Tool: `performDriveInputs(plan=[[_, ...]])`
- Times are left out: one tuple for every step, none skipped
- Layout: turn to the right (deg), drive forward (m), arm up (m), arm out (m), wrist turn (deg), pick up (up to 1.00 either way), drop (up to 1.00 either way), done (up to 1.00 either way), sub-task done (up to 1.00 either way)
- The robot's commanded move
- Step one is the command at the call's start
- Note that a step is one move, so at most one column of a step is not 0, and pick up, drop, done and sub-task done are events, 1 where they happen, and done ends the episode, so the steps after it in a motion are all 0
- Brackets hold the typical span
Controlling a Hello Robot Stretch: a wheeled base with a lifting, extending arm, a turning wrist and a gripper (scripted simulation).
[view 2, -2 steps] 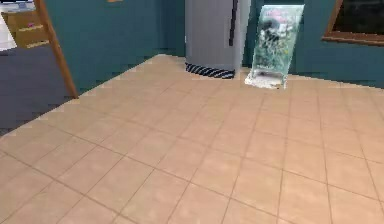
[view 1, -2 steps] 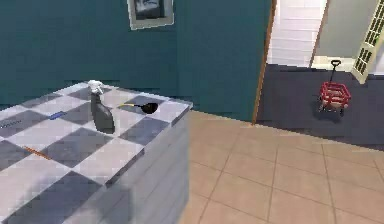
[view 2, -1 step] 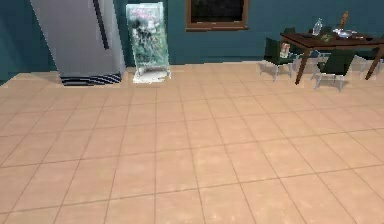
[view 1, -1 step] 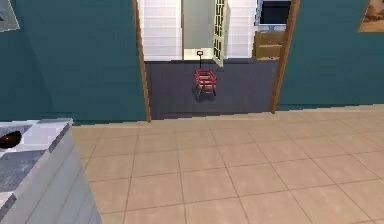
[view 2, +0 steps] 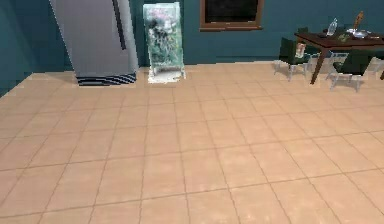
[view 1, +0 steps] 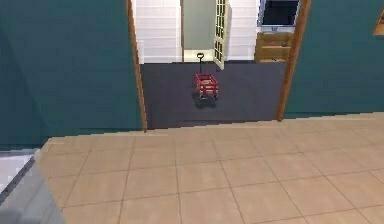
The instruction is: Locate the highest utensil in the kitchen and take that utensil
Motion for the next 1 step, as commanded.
performDriveInputs(plan=[[45.0,0.0,0.0,0.0,0.0,0.0,0.0,0.0,0.0]])
